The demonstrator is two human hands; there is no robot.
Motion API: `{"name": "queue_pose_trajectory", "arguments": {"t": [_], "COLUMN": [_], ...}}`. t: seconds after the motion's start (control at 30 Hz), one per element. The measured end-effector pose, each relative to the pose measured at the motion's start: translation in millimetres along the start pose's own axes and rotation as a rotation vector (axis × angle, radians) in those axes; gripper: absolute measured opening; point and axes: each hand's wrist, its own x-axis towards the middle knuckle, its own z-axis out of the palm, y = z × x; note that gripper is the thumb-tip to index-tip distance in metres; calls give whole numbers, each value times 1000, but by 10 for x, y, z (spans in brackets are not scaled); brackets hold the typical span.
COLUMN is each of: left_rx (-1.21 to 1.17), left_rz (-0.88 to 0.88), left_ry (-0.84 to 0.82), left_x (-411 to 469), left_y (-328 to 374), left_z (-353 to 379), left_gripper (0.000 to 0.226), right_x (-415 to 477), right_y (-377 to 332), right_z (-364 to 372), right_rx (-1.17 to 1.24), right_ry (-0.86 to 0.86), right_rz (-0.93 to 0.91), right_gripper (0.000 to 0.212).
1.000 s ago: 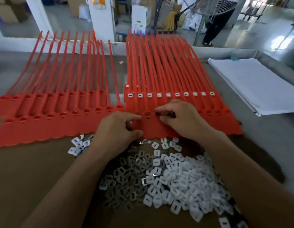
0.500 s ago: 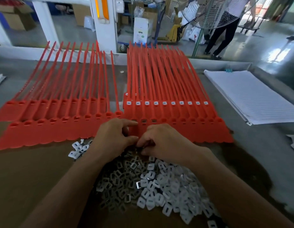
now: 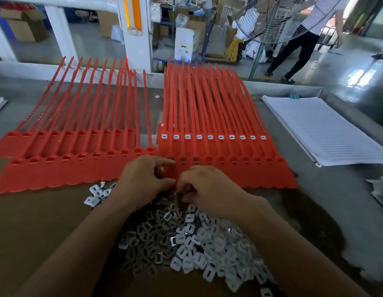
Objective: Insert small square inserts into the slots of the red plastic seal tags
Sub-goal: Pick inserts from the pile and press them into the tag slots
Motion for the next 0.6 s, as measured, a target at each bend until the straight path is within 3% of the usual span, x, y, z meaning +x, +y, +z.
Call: {"name": "queue_pose_trajectory", "arguments": {"t": [0.23,0.33,0.6], "left_rx": [-13,-17,-11], "left_rz": [0,-3,20], "left_ry": [-5,-5,-2], "left_x": [-7,-11,-13], "left_y": [17,11,1], "left_z": [-14,-20,-25], "left_gripper": [45,45,45], "right_x": [-4,-19,-40], "right_y": [-11,15,118], "right_z": [-29,-36,-114], "right_rx": [-34,-19,371], "right_ry": [-71,-104,71], "right_rz": [-18,-44,-22], "right_gripper": [6,20,17]}}
